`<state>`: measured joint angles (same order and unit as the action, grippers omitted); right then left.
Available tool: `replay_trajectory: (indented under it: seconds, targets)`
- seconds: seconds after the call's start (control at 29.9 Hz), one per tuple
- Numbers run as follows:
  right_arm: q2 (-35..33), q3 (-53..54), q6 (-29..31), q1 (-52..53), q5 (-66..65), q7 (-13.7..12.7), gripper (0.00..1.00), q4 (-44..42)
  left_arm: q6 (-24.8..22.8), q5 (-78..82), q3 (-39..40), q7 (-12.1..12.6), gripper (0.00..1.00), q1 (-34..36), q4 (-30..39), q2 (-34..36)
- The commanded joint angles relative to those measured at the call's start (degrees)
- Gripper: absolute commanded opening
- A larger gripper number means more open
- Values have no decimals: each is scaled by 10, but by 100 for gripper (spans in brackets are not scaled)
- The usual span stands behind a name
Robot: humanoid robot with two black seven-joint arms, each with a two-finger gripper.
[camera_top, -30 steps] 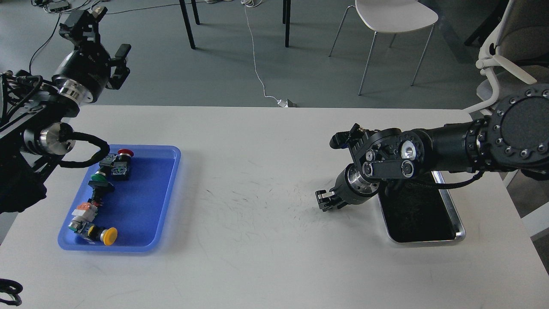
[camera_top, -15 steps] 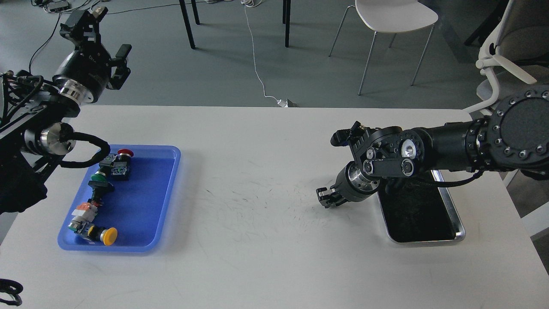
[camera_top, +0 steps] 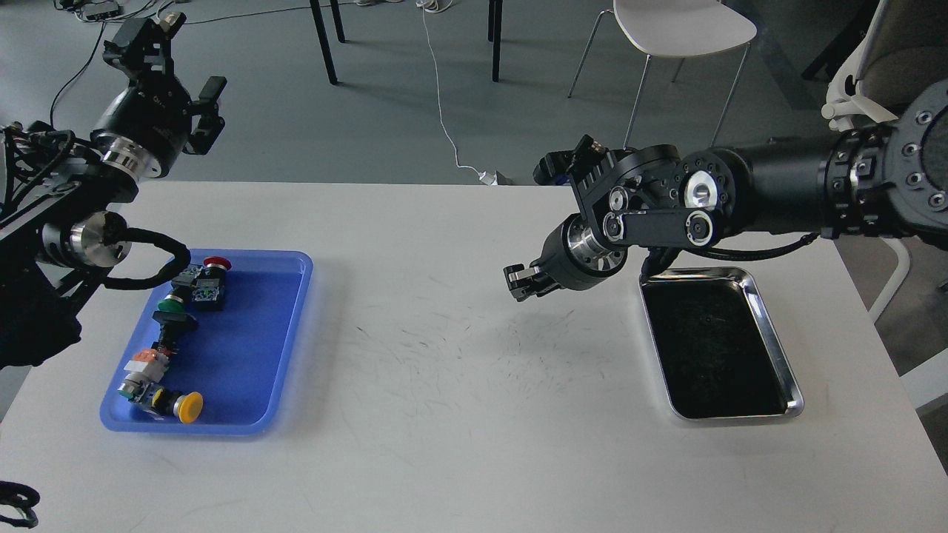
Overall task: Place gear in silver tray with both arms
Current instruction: 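Lift the gear with the right gripper over the silver tray, then open the right gripper over the silver tray and raise the arm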
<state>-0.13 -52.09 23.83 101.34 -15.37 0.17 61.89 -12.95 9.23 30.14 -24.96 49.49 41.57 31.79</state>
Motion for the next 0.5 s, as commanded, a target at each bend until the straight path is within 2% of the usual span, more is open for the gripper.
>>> replay_trajectory:
  seconds: [0.0,0.2,0.33,0.47]
  targets:
    - [-63,1,1,2,-4,4,2,24,1,1,0,0,92,0,0,-2]
    - [-227,1,-5,5,-69,4,2,120,6,1,-1,0,93,0,0,-7]
    - [-324,-2,-6,-3,-128,4,2,145,9,1,-1,0,93,0,0,-10]
    - [-374,0,-22,-49,-200,4,2,137,14,1,-1,1,93,1,0,-18]
